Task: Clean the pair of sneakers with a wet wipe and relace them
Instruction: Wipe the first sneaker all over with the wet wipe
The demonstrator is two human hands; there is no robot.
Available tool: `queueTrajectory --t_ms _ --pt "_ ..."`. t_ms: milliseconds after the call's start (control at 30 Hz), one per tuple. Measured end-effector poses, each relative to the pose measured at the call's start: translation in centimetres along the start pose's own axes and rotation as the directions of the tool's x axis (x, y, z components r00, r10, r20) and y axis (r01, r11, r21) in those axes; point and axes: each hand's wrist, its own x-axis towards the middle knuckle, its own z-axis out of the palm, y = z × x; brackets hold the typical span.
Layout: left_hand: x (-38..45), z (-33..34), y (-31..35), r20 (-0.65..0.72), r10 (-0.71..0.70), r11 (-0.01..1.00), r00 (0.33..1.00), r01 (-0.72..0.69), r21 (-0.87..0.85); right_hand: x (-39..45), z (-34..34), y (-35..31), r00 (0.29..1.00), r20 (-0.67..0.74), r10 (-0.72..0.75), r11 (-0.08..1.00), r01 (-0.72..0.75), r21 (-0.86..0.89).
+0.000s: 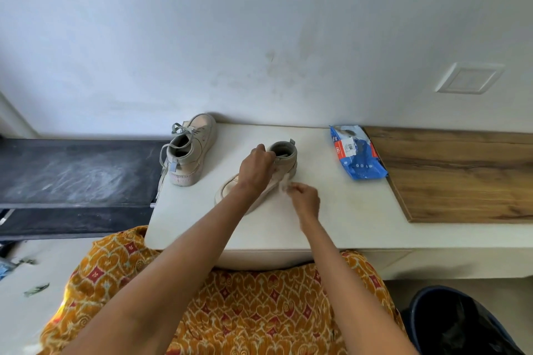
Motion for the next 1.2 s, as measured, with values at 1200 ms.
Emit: queueTrajectory --t_ms 1200 --pt "-3.8 -0.2 -6.7 -0.083 -0.171 0.985 0.982 0.167 -0.044 -4.3 6.1 -0.1 0.992 -0.057 0.113 0.992 -0.110 0.056"
